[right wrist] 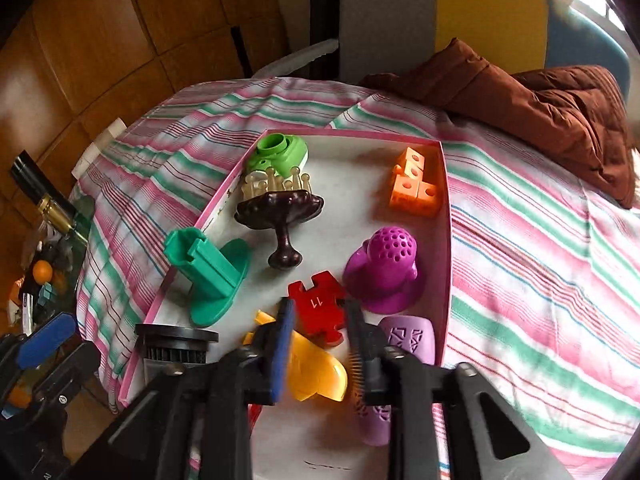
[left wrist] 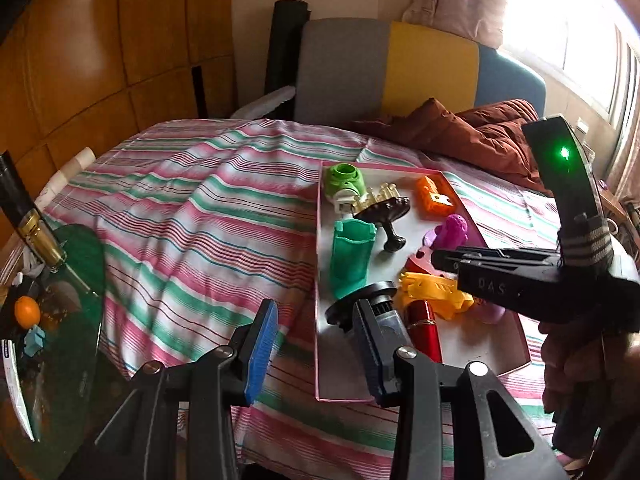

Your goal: Organize rigid objects

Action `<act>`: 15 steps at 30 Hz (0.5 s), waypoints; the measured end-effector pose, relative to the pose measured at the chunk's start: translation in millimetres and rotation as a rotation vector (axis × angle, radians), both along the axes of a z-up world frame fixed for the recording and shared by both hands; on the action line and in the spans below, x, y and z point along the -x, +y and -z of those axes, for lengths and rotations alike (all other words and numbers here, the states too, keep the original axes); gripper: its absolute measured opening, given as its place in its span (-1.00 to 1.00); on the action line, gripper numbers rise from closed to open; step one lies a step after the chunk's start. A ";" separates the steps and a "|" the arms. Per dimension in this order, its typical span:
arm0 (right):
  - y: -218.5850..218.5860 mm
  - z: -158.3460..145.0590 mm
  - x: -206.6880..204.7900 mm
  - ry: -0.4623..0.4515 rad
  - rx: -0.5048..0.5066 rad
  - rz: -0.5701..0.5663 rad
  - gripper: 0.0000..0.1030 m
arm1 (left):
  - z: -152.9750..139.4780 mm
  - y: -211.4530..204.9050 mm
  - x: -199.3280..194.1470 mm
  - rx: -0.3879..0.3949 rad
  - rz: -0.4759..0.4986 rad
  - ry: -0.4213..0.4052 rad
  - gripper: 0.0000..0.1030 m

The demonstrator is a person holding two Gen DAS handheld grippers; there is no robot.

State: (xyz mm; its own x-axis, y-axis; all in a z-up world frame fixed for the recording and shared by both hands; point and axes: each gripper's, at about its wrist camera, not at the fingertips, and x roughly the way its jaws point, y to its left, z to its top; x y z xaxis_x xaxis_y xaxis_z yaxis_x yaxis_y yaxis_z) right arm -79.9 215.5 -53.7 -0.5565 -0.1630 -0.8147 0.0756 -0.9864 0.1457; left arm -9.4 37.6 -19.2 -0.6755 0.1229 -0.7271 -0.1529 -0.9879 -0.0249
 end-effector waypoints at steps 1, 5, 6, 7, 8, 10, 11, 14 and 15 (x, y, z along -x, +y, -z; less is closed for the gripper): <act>0.2 -0.8 -2.1 0.008 0.003 0.005 -0.30 | -1.1 -1.2 -0.3 -0.002 -0.004 0.003 -0.24; 3.6 -5.5 -13.6 0.031 0.011 0.034 -0.19 | -4.3 -5.4 -2.6 0.003 -0.037 0.014 -0.22; 5.4 -8.2 -18.3 0.044 0.008 0.046 -0.16 | -4.4 -6.2 -1.8 0.006 -0.047 0.015 -0.20; 6.9 -10.6 -23.2 0.058 0.008 0.058 -0.10 | -4.9 -7.1 -1.8 0.012 -0.066 0.014 -0.18; 8.4 -13.5 -29.2 0.072 0.003 0.074 -0.06 | -5.3 -7.4 -1.2 0.018 -0.079 0.015 -0.18; 10.3 -19.2 -39.0 0.099 -0.015 0.102 0.05 | -6.2 -7.8 -2.6 0.031 -0.097 0.020 -0.18; 11.4 -22.6 -45.4 0.115 -0.030 0.121 0.13 | -7.0 -7.6 -3.8 0.037 -0.099 0.025 -0.18; 14.1 -31.5 -62.4 0.154 -0.066 0.180 0.26 | -10.0 -7.2 -9.3 0.031 -0.089 0.036 -0.18; 14.7 -32.8 -68.1 0.161 -0.074 0.201 0.27 | -11.1 -7.3 -10.5 0.025 -0.085 0.039 -0.18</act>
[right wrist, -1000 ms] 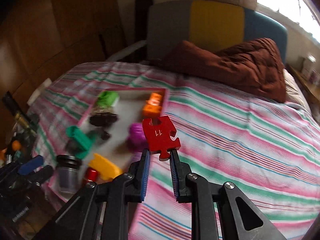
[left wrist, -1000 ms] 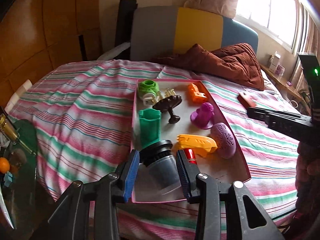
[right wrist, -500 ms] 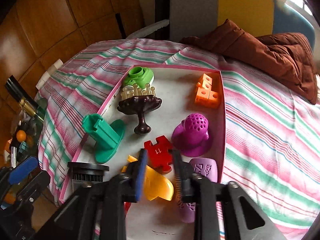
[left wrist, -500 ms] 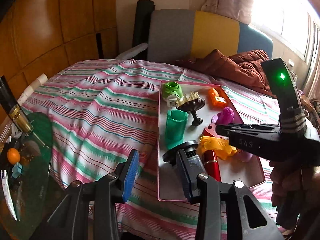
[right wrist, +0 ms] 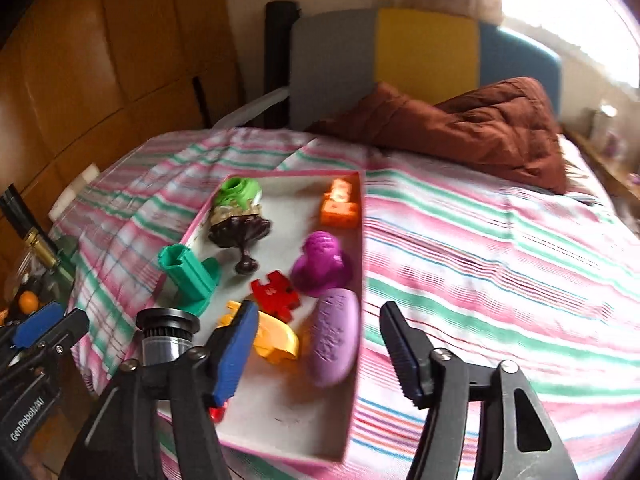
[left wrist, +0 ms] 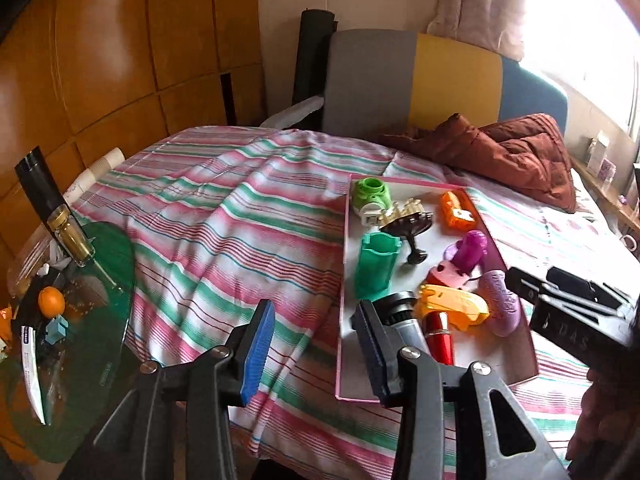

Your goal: Organize rigid objects

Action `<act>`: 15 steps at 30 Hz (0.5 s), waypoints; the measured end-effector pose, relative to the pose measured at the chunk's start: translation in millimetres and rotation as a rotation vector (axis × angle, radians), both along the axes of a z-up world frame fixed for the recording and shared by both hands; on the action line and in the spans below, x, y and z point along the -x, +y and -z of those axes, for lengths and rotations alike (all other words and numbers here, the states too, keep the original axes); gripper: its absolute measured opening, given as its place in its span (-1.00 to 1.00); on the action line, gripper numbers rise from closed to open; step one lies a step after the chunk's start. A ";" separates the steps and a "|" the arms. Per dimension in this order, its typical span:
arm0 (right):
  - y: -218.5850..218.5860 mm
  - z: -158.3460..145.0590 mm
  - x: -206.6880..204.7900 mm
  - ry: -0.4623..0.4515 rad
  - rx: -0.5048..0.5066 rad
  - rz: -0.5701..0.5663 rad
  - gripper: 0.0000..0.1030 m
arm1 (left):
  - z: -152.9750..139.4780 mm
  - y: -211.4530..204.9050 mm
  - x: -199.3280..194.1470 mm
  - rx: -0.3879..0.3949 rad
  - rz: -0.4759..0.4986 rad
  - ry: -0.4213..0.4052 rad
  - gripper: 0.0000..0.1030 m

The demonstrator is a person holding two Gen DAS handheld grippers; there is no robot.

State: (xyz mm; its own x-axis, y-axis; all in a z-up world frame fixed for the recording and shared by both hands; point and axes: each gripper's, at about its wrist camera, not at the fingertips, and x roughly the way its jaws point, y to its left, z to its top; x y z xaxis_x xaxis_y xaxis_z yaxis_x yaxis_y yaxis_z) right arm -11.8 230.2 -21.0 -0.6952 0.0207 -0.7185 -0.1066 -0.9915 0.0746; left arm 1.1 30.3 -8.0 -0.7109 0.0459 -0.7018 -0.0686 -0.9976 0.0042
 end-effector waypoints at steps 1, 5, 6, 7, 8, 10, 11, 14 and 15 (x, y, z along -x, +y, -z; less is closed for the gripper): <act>0.8 -0.9 -5.1 0.005 -0.005 0.017 0.29 | -1.0 0.9 -2.5 -0.003 0.005 0.004 -0.18; 4.1 -2.5 -23.3 0.018 -0.017 0.064 0.30 | -0.9 3.0 -8.2 -0.004 0.005 0.000 -0.18; 4.3 -2.5 -26.9 0.020 -0.021 0.071 0.30 | -0.3 3.0 -8.5 -0.009 0.005 -0.004 -0.18; 3.8 -2.0 -30.0 0.022 -0.024 0.072 0.30 | 0.4 2.4 -9.3 -0.013 0.006 -0.010 -0.18; 3.0 -1.8 -32.5 0.024 -0.028 0.072 0.30 | 1.0 1.7 -10.4 -0.011 0.001 -0.012 -0.18; 1.4 -1.5 -36.0 0.028 -0.039 0.072 0.31 | 1.3 1.3 -12.7 -0.007 -0.002 -0.008 -0.18; 0.6 -1.6 -37.4 0.031 -0.043 0.071 0.31 | 0.9 1.3 -13.9 -0.002 -0.004 -0.005 -0.18; -2.7 -2.3 -39.6 0.038 -0.051 0.068 0.31 | -1.2 0.4 -16.0 0.002 -0.004 0.007 -0.18; -3.7 -2.8 -40.1 0.039 -0.052 0.066 0.31 | -1.8 0.5 -16.6 0.004 -0.002 0.010 -0.18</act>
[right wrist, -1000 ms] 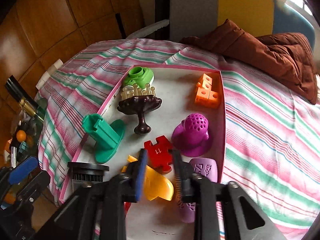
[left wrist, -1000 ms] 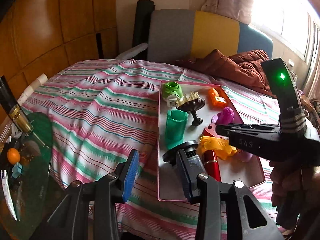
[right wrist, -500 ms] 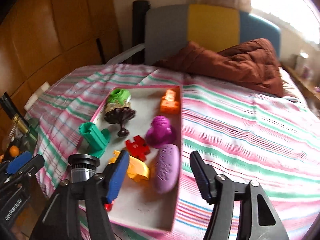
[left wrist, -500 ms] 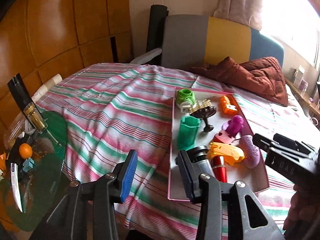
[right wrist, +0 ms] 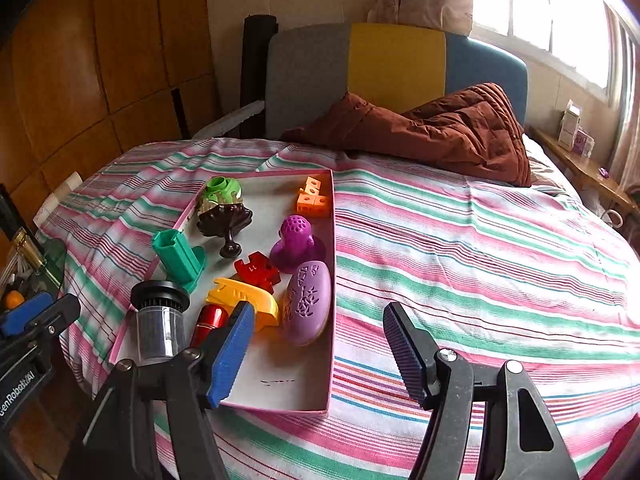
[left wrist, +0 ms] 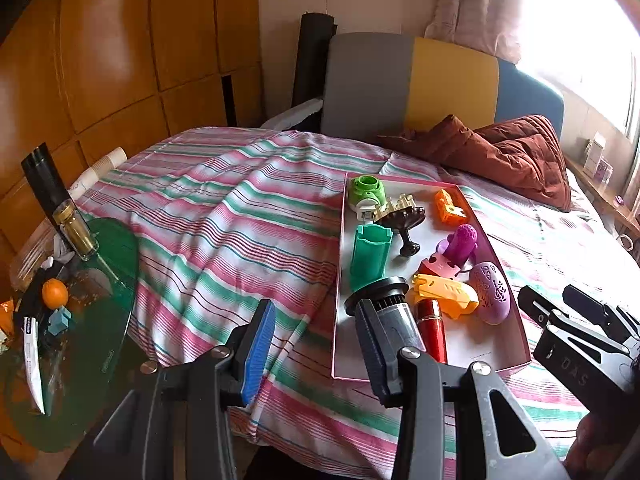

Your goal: Organize rigid objects

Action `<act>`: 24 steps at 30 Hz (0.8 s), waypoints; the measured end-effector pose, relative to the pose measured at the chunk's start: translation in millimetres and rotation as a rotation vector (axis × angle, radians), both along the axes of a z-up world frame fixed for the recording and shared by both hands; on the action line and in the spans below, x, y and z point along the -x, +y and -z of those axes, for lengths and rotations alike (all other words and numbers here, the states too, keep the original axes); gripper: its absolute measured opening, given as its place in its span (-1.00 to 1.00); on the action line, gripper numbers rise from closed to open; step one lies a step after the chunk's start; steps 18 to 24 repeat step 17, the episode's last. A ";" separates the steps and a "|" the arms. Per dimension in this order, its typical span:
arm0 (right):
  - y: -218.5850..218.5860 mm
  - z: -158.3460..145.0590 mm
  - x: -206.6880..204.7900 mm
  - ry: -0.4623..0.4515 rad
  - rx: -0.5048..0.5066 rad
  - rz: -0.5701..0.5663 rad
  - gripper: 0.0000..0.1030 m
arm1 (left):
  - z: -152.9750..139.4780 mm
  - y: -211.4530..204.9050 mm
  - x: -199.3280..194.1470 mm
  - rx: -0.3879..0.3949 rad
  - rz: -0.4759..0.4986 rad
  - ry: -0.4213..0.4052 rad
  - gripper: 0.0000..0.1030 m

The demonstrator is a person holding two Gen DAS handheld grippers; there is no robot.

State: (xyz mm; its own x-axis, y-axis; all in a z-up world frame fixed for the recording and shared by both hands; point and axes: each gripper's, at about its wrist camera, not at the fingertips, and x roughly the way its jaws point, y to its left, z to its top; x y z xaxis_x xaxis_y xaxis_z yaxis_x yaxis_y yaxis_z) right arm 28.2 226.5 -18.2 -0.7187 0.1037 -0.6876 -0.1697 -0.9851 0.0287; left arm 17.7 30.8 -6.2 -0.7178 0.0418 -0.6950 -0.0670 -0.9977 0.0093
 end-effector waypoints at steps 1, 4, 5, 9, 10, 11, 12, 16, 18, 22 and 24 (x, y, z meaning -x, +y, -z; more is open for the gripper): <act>-1.1 -0.4 -0.1 0.001 -0.001 -0.002 0.31 | -0.8 0.5 -0.8 0.010 0.001 0.007 -0.18; -4.6 -1.2 -0.3 0.005 -0.006 -0.009 0.33 | -1.9 -0.2 -1.4 0.010 0.004 0.013 -0.18; -6.0 -1.5 -0.4 0.006 -0.010 -0.011 0.35 | -2.2 -0.7 -1.5 0.011 0.003 0.015 -0.19; -10.0 -1.6 0.0 0.007 -0.013 -0.019 0.37 | -3.0 -2.8 -1.3 0.004 0.001 0.019 -0.23; -11.3 -1.4 0.2 0.007 -0.014 -0.022 0.37 | -3.1 -3.0 -1.3 0.006 0.000 0.020 -0.25; -12.4 -1.2 0.1 0.008 -0.016 -0.024 0.37 | -3.2 -4.0 -1.0 0.003 -0.004 0.022 -0.26; -13.8 -1.1 -0.2 0.009 -0.018 -0.026 0.37 | -3.6 -4.8 -1.3 -0.001 -0.007 0.027 -0.26; -18.4 -1.7 0.6 0.013 -0.029 -0.035 0.37 | -4.6 -7.3 -0.7 -0.002 -0.018 0.030 -0.27; -18.9 -2.1 0.7 0.015 -0.032 -0.036 0.37 | -4.3 -7.8 0.3 -0.004 -0.017 0.024 -0.27; -18.9 -2.1 0.7 0.015 -0.032 -0.036 0.37 | -4.3 -7.8 0.3 -0.004 -0.017 0.024 -0.27; -18.9 -2.1 0.7 0.015 -0.032 -0.036 0.37 | -4.3 -7.8 0.3 -0.004 -0.017 0.024 -0.27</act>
